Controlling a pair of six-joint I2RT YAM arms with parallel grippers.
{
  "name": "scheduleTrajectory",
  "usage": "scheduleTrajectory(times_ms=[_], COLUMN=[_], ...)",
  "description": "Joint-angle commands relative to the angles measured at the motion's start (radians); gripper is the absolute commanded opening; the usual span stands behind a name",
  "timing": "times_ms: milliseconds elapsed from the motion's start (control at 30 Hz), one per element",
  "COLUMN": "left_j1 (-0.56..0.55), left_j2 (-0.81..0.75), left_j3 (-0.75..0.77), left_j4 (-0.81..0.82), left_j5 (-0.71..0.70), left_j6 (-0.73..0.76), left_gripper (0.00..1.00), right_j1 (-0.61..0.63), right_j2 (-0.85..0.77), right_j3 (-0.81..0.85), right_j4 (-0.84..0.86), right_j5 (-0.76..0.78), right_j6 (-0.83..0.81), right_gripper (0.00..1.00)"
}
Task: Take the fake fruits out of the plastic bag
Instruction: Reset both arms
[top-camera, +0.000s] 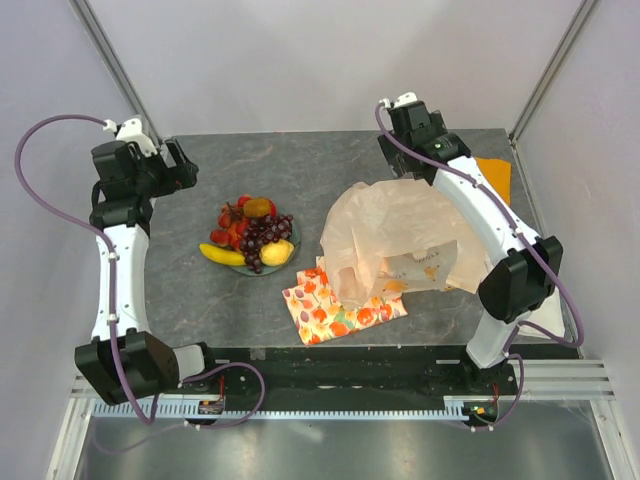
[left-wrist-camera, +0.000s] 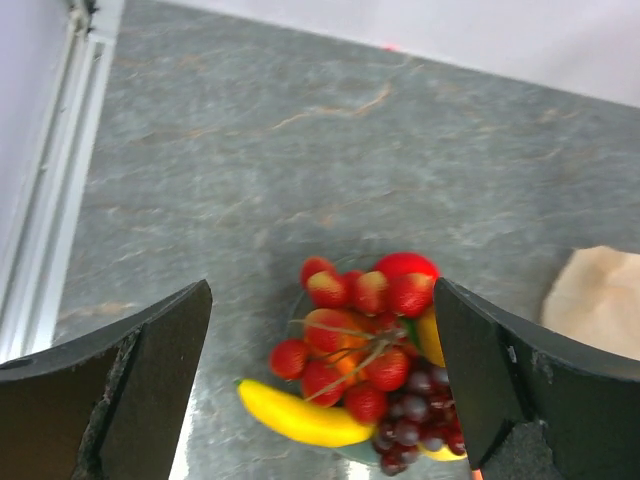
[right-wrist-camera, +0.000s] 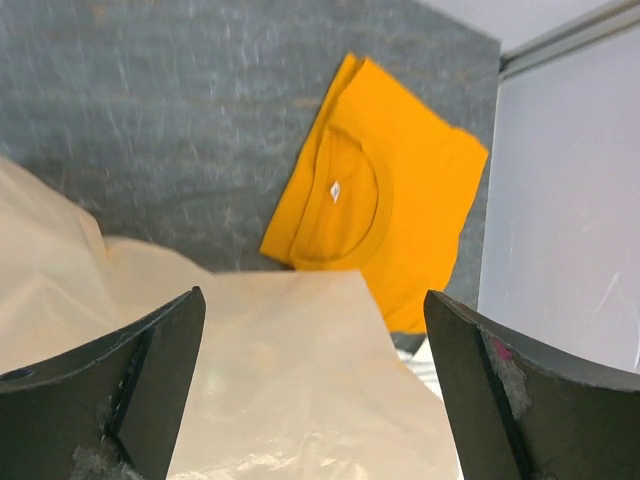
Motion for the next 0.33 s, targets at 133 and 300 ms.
scheduleTrajectory(times_ms=[133, 300], left_j1=[0.003, 0.005], left_j2=[-0.019, -0.008], left_j3=[-0.098, -0.105], left_j4=[0.026, 0.045], left_j5=[-0.005, 0.038], left_j6=[0.066, 0.033], left_gripper=[0.99, 0.99], right_j1=[-0.009, -0.009], right_j2=[-0.066, -0.042], right_j3=[-0.048, -0.025], right_j4=[0.027, 0.047], right_j5=[-0.030, -0.051], right_j6=[-0.036, -0.063], right_gripper=[0.98, 0.98])
